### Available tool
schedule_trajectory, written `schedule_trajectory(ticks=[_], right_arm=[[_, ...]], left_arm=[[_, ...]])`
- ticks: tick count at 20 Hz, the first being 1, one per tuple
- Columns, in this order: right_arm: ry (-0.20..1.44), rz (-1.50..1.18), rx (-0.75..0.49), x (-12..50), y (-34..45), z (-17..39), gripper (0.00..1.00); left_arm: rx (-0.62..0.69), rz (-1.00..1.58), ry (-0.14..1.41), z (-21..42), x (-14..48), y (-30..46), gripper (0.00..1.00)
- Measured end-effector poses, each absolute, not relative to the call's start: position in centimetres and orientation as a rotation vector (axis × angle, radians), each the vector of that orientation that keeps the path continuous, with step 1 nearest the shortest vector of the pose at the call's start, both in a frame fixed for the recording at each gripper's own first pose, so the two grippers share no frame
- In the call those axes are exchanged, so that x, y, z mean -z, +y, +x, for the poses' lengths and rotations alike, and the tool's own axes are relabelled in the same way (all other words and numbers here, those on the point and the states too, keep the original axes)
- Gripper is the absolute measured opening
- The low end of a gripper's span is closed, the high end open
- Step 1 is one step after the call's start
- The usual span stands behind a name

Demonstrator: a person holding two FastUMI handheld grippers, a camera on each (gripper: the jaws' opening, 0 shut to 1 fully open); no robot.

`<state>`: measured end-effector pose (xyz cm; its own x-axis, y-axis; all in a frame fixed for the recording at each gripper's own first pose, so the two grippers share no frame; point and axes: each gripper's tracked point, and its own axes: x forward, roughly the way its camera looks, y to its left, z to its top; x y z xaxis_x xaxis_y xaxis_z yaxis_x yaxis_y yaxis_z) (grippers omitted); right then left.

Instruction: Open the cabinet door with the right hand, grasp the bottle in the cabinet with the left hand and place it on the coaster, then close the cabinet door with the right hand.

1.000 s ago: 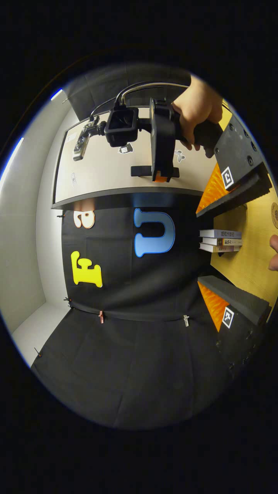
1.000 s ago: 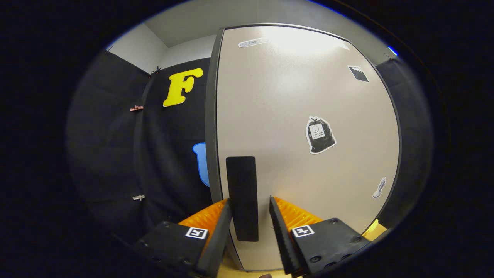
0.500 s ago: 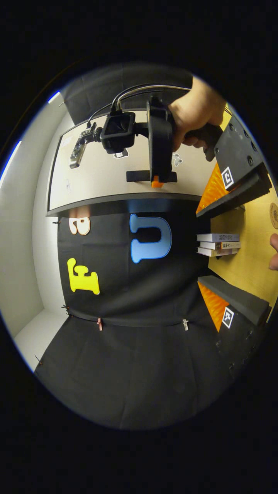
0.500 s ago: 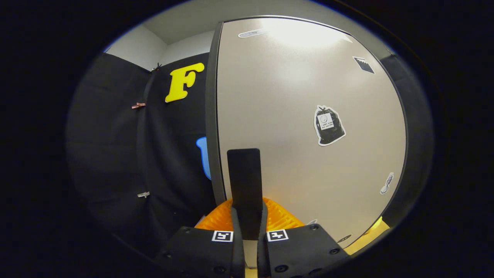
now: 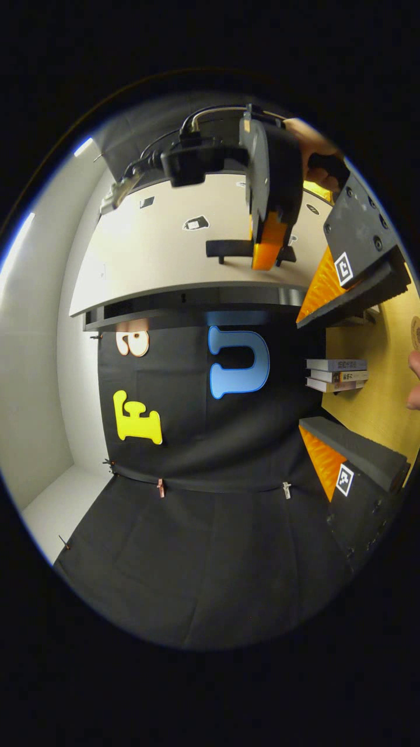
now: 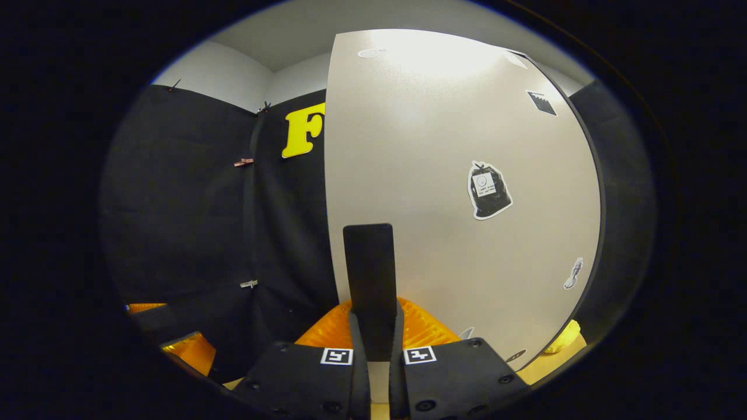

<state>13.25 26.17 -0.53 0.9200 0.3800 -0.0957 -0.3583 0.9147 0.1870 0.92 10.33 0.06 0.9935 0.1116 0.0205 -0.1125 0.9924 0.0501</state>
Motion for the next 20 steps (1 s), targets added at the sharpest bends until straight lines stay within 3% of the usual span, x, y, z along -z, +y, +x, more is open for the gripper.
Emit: schedule_trajectory(ticks=[13,20], right_arm=[[0.129,0.18,-0.405,-0.5,19.3,5.4,0.17],[0.117,0.166,-0.339,-0.6,15.1,2.5,0.16]], left_arm=[[-0.075,0.037,-0.031,-0.9,-0.8,7.8,0.95],[0.005,0.032,-0.03,-0.3,-1.0,4.0,0.95]])
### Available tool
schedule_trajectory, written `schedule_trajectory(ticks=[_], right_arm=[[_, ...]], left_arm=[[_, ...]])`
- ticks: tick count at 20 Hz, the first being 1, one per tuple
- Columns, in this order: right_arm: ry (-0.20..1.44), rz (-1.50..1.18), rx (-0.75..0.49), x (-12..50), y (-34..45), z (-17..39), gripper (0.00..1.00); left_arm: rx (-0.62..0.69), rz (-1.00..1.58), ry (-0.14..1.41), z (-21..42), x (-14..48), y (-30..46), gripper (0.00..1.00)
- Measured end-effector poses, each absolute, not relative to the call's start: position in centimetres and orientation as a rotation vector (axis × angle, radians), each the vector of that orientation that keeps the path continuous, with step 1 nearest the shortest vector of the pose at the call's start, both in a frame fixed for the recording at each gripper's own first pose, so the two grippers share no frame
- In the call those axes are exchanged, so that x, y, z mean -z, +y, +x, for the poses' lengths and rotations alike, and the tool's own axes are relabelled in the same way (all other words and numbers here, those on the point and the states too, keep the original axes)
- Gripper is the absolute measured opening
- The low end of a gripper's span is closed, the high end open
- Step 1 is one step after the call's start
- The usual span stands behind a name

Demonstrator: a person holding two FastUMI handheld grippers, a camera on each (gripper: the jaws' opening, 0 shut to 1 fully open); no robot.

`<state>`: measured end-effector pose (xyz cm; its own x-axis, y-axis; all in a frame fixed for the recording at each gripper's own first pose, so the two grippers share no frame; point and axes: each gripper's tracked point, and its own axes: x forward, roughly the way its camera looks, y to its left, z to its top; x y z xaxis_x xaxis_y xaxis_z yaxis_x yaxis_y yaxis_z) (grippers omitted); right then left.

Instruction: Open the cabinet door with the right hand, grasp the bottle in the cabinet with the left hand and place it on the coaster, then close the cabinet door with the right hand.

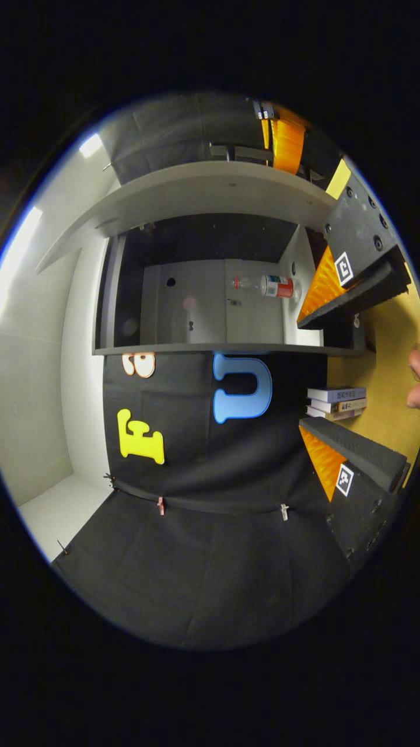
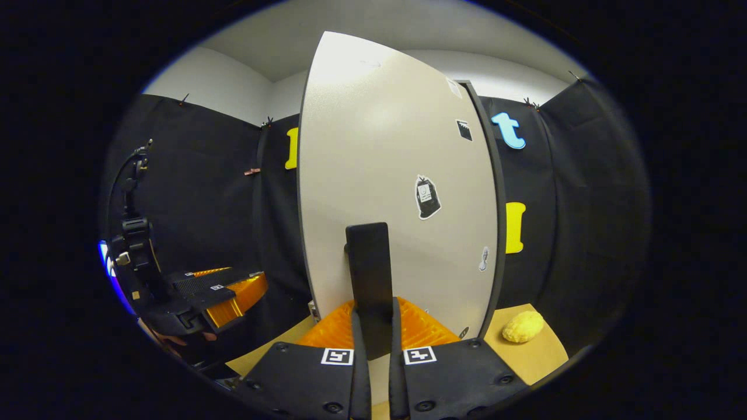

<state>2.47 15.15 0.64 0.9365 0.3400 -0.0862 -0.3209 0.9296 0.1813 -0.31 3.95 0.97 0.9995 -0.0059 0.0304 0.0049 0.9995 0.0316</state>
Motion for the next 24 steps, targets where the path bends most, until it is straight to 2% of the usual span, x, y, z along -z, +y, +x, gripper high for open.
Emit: schedule_trajectory(ticks=[14,19,24], right_arm=[[0.121,0.162,-0.165,-0.5,7.1,0.8,0.14],[0.117,0.125,-0.101,-0.3,3.5,-1.7,0.15],[0.121,0.14,-0.047,-0.2,-0.1,-1.4,0.15]], left_arm=[[0.198,0.016,-0.009,4.9,0.3,-6.8,0.95],[0.206,-0.007,-0.002,6.2,0.1,-9.2,0.95],[0.202,0.02,-0.009,7.0,0.2,-10.8,0.92]])
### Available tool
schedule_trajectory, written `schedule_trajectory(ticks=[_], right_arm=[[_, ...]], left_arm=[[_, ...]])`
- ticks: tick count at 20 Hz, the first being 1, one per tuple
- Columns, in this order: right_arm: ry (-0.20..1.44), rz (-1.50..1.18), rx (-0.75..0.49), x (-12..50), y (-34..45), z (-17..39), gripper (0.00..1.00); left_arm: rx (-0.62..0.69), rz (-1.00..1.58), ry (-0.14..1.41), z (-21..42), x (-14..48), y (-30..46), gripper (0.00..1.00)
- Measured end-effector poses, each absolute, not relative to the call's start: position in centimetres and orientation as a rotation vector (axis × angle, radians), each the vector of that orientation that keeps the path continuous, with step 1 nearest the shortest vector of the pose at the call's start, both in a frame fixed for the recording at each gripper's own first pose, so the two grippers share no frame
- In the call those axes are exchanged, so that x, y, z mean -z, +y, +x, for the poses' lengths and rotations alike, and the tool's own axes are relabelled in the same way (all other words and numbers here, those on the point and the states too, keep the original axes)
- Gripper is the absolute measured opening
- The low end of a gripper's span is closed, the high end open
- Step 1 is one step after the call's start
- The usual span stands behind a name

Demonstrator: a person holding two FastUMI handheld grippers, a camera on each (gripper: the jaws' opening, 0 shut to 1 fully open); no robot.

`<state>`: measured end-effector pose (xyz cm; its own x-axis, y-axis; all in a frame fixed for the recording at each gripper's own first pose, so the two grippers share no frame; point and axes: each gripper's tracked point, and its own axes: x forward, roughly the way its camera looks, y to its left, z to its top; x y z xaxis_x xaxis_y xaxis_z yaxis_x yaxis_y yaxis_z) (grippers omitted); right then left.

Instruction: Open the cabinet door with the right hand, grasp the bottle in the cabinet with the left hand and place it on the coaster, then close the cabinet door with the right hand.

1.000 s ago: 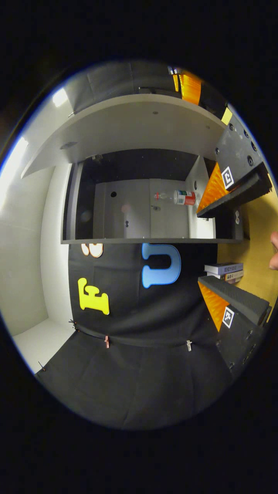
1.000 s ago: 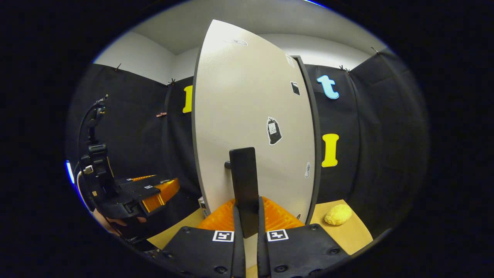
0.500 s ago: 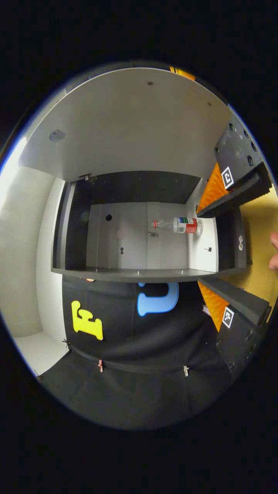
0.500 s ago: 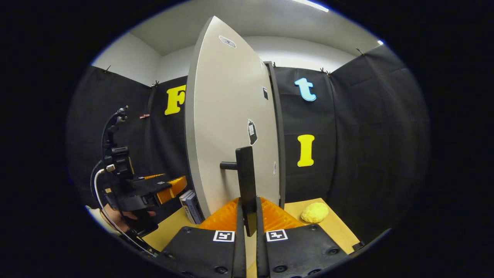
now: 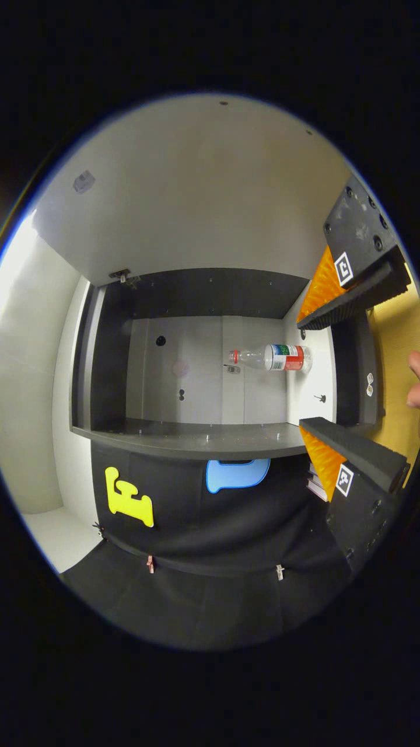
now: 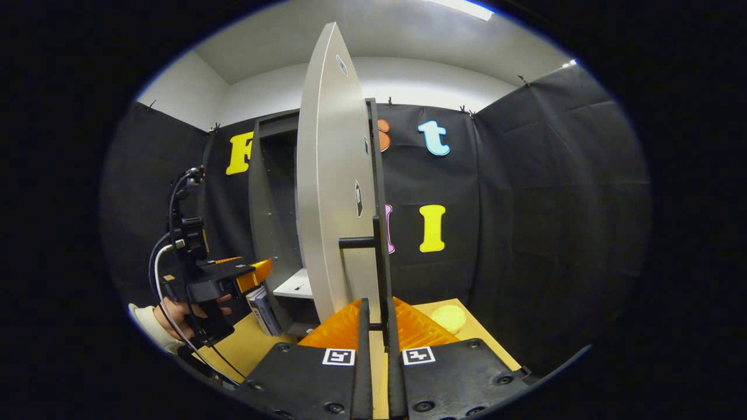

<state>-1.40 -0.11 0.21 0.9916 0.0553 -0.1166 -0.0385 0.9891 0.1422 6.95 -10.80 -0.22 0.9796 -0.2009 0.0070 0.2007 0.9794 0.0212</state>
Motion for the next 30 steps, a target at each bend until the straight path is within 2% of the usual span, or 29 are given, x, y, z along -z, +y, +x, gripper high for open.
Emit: schedule_trajectory(ticks=[2,5,12,16,18,19,20,21,22,25,27,29,30], right_arm=[[0.121,0.137,-0.025,-0.2,-1.5,-0.9,0.14],[0.123,0.155,0.006,-0.2,-3.6,-0.9,0.11],[0.129,0.199,-0.02,-0.7,-4.8,-1.0,0.1],[0.067,0.174,0.092,-1.5,-9.8,-1.2,0.1],[0.08,0.163,0.144,-0.4,-11.6,-1.4,0.21],[0.092,0.157,0.174,0.5,-12.5,-1.3,0.34],[0.093,0.143,0.199,0.8,-13.4,-1.4,0.41],[0.09,0.127,0.226,1.0,-14.3,-1.4,0.62],[0.085,0.112,0.247,1.2,-15.1,-1.2,0.77],[0.053,0.084,0.332,1.6,-17.9,-0.9,0.84],[0.092,0.088,0.368,3.0,-19.0,-0.5,0.98],[0.106,0.094,0.37,3.6,-19.5,0.2,1.0],[0.107,0.081,0.374,3.7,-19.6,0.3,0.98]], left_arm=[[0.202,0.018,-0.009,7.6,0.4,-11.4,0.94],[0.201,0.013,-0.006,8.7,0.6,-12.4,0.92],[0.205,0.015,-0.005,12.6,0.7,-15.5,0.93],[0.217,0.027,-0.015,15.0,0.6,-17.5,0.95],[0.22,0.029,-0.01,16.3,0.8,-18.4,0.92],[0.219,0.03,-0.007,17.0,1.0,-18.6,0.92],[0.219,0.032,-0.003,17.8,1.2,-18.9,0.94],[0.216,0.033,0.002,18.8,1.3,-19.1,0.94],[0.211,0.034,0.003,19.7,1.6,-19.2,0.95],[0.201,0.023,0.011,22.9,1.9,-19.3,0.92],[0.192,0.032,0.013,24.9,2.2,-19.3,0.94],[0.183,0.053,0.014,26.8,2.7,-19.4,0.92],[0.188,0.061,0.017,27.8,3.0,-19.6,0.92]])
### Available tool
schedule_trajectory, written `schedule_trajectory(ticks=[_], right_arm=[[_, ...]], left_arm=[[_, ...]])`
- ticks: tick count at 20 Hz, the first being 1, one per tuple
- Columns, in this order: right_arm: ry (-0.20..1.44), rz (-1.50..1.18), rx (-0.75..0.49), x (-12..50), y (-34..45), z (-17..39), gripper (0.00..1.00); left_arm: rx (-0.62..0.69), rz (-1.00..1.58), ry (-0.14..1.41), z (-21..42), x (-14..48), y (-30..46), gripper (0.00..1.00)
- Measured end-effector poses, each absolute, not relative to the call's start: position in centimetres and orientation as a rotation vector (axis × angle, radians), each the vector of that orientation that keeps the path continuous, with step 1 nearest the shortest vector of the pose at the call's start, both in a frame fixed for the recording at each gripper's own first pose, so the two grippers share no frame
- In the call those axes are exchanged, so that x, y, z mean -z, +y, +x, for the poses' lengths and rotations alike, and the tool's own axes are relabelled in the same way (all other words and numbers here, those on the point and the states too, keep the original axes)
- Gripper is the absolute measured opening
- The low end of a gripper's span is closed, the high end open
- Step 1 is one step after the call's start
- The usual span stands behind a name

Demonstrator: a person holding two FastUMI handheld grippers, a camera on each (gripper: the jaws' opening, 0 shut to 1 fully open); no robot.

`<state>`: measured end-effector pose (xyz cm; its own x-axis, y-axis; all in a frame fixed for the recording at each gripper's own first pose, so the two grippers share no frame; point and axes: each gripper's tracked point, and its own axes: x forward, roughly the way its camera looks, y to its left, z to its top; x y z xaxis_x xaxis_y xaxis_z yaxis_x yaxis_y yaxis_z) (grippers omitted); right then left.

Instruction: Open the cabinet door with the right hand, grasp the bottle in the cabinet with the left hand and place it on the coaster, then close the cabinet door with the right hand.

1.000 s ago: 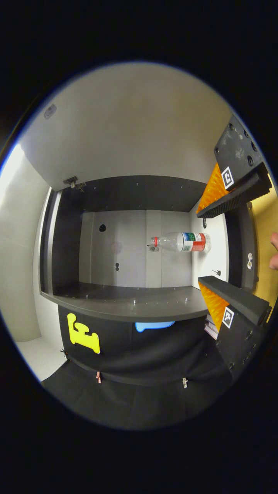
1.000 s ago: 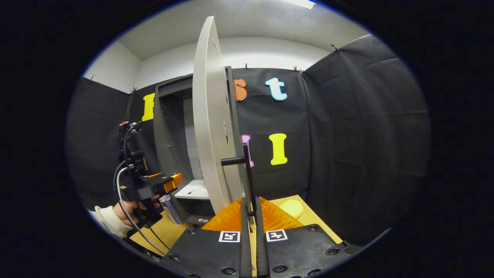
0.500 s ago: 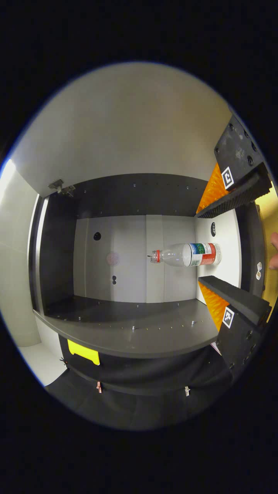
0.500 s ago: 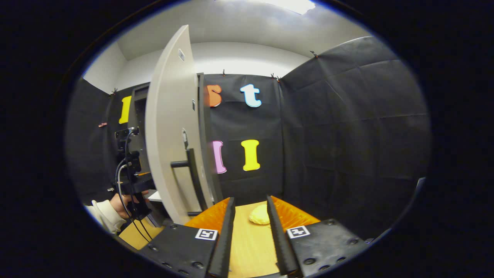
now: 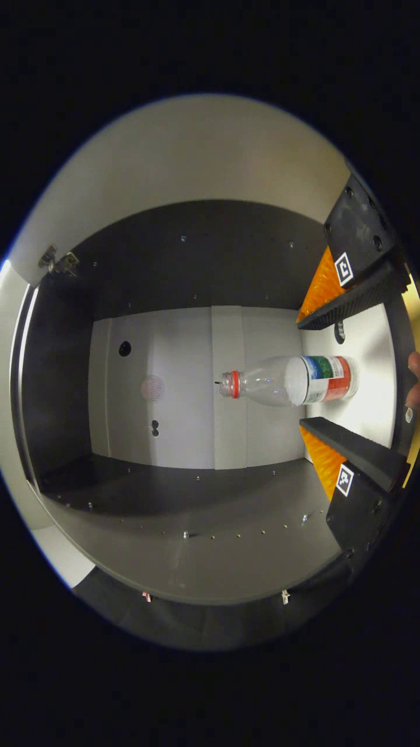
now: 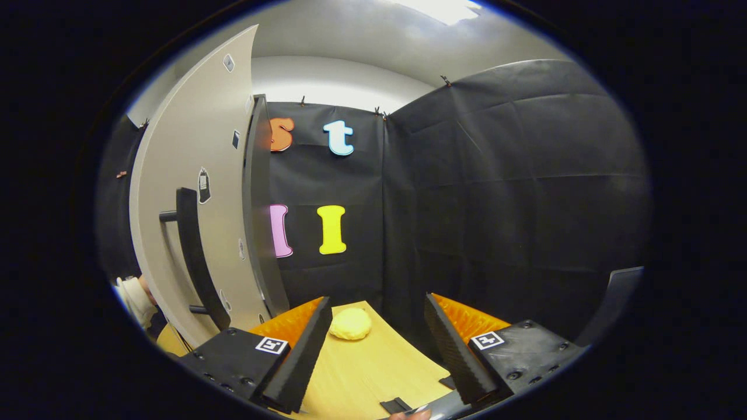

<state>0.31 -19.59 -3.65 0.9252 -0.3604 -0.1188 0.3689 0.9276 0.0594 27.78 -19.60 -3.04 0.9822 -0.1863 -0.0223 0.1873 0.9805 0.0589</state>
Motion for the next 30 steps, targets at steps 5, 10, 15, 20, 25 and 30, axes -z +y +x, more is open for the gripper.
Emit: schedule_trajectory(ticks=[5,10,15,20,25,30], right_arm=[[0.086,0.027,0.357,3.5,-19.3,1.8,0.98],[0.084,0.031,0.354,3.6,-19.6,2.5,0.98],[0.096,0.038,0.362,4.0,-20.3,2.7,0.98],[0.08,0.061,0.349,3.7,-20.2,2.9,0.97],[0.042,0.038,0.358,2.4,-19.8,2.8,0.97],[0.078,0.107,0.303,2.6,-17.7,2.1,0.98]], left_arm=[[0.175,0.062,0.047,31.5,5.3,-20.1,0.94],[0.131,0.034,0.053,34.3,6.4,-19.7,0.94],[0.107,-0.022,0.058,35.3,6.9,-19.2,0.84],[0.103,-0.039,0.043,33.3,5.6,-18.0,0.75],[0.113,-0.019,0.02,29.6,3.5,-16.2,0.75],[0.118,-0.007,-0.006,24.2,2.0,-13.2,0.75]])
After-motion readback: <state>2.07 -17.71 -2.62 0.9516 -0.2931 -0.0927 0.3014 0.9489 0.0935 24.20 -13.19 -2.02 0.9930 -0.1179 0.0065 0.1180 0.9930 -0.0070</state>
